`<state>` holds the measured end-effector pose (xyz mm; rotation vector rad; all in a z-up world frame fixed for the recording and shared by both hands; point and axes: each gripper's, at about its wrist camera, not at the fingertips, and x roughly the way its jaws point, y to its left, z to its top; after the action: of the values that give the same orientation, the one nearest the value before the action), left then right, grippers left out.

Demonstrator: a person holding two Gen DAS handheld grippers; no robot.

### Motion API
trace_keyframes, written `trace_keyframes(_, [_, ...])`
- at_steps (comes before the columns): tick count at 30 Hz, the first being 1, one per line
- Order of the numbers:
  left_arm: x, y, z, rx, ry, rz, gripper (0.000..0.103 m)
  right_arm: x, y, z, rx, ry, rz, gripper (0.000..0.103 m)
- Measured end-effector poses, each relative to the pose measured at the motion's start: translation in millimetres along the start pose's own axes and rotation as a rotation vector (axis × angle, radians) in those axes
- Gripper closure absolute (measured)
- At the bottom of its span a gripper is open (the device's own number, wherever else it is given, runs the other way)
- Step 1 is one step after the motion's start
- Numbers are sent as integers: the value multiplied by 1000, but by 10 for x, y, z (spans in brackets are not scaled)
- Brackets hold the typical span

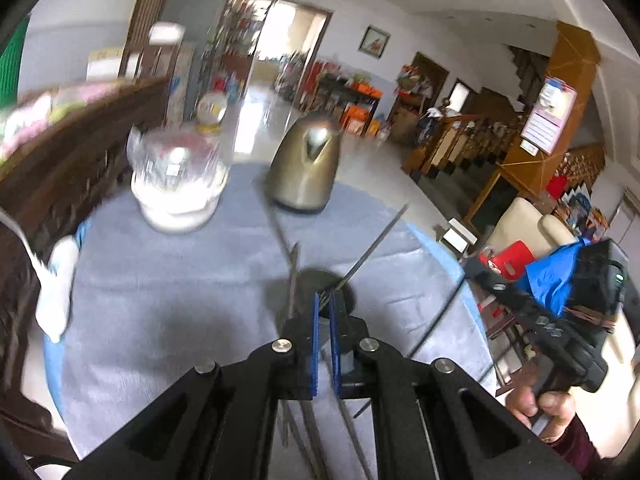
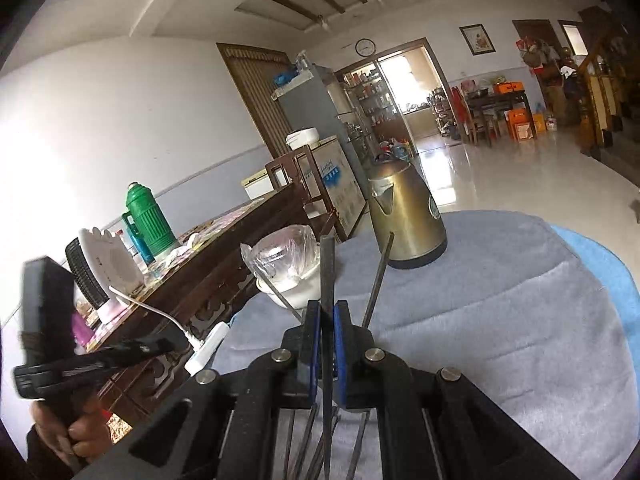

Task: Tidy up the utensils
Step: 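Lift the second utensil with the right gripper over the grey cup, then lower the utensil into the grey cup and open the right gripper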

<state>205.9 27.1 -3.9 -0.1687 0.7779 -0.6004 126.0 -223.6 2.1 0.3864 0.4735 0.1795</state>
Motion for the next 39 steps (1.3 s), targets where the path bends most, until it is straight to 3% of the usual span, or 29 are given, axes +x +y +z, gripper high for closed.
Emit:
trace_keyframes(3, [238, 273, -110, -84, 64, -72, 85, 37, -75, -86, 10, 31, -3, 96])
trace_keyframes(5, [380, 352, -157, -106, 89, -90, 60, 63, -130, -135, 26, 43, -3, 96])
trace_keyframes(7, [540, 349, -182, -82, 120, -86, 54, 100, -170, -153, 45, 53, 4, 96])
trace_keyframes(12, [941, 332, -193, -24, 205, -42, 54, 136, -158, -131, 37, 53, 6, 96])
trace_keyframes(16, [1176, 285, -218, 21, 302, -63, 55, 142, -161, -127, 24, 58, -1, 96])
trace_keyframes(18, [1312, 275, -243, 40, 358, -46, 64, 152, -188, -133, 31, 62, -3, 96])
trace_keyframes(20, [1407, 292, -247, 34, 385, -63, 84, 164, -198, -138, 37, 66, -4, 96])
trace_keyframes(21, [1437, 304, -250, 28, 393, -60, 86, 173, -196, -143, 38, 68, -3, 96])
trace_keyframes(23, [1478, 339, -255, 17, 390, -63, 95, 177, -181, -148, 33, 72, -1, 96])
trace_keyframes(28, [1423, 328, -258, 11, 345, -63, 96, 158, -89, -102, -1, 54, 7, 96])
trace_keyframes(32, [1164, 268, -221, 18, 283, -76, 97, 48, -9, 41, -18, -11, 24, 96])
trace_keyframes(39, [450, 45, 124, 62, 90, -92, 97, -158, 200, 390, -75, -169, 37, 96])
